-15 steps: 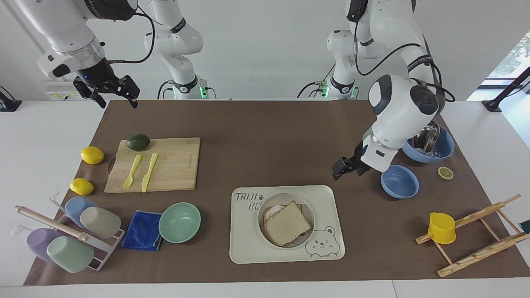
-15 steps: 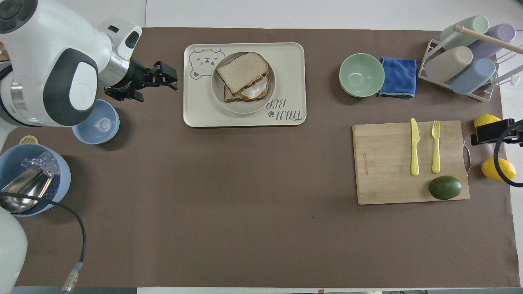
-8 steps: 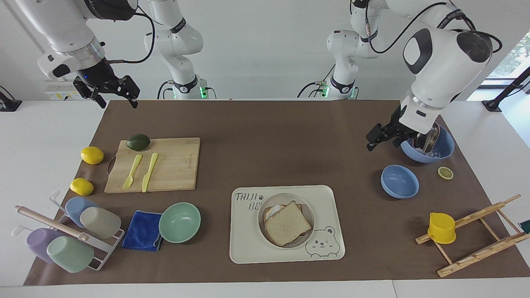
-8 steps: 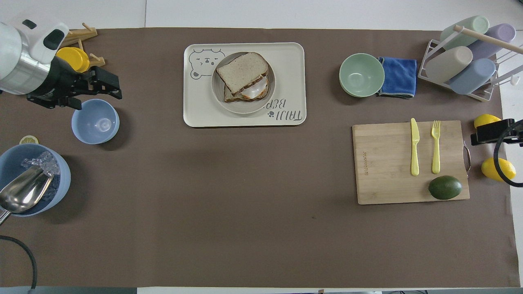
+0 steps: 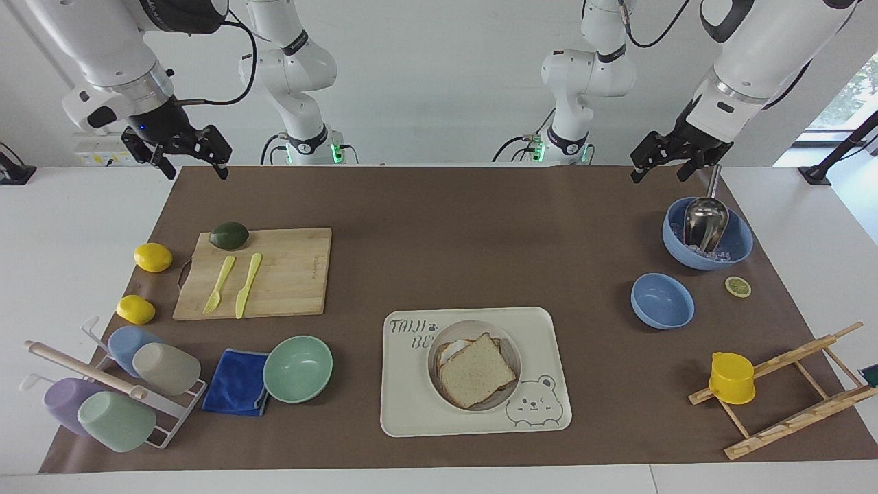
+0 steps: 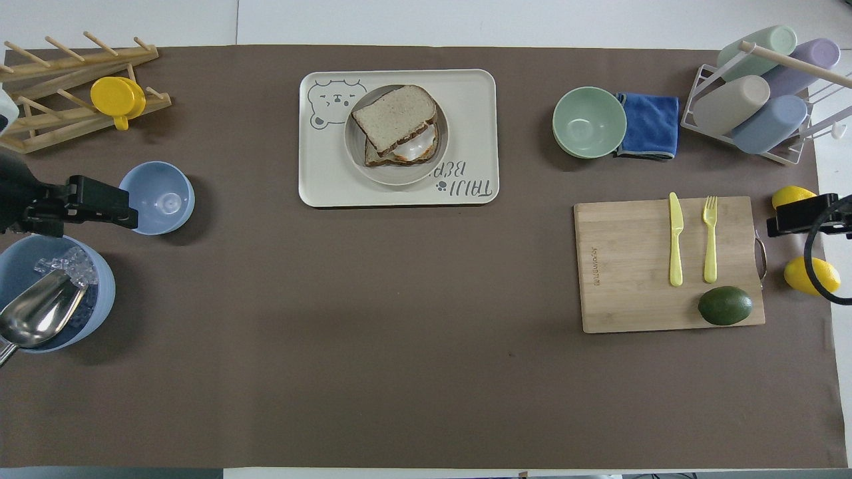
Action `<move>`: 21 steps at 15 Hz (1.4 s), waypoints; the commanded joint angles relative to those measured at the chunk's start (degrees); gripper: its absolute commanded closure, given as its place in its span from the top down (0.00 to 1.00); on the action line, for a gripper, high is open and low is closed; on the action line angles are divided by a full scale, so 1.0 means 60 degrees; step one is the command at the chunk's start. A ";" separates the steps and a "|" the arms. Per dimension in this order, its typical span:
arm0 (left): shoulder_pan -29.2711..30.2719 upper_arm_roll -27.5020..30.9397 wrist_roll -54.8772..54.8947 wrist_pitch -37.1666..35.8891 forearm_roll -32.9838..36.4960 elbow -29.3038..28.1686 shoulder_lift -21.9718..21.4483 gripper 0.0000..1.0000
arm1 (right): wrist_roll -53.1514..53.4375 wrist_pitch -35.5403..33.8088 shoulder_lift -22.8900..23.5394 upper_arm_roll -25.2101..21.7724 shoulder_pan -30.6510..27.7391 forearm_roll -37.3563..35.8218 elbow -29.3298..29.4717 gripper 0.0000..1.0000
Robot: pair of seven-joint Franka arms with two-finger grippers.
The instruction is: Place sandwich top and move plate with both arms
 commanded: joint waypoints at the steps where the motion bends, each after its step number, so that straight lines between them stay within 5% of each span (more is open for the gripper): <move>1: 0.1126 -0.1333 0.0312 0.1325 0.0218 -0.1370 -0.0509 1.00 | -0.0120 -0.0018 -0.0157 0.0027 -0.0017 -0.0081 -0.0150 1.00; 8: 0.1128 -0.1321 0.1118 0.0557 0.1391 0.0135 0.0194 1.00 | -0.0120 -0.0018 -0.0157 0.0027 -0.0002 -0.0081 -0.0150 1.00; 21: 0.1186 -0.1116 0.0912 0.0642 0.0555 -0.0375 -0.0054 1.00 | -0.0120 -0.0033 -0.0157 0.0027 -0.0003 -0.0081 -0.0150 1.00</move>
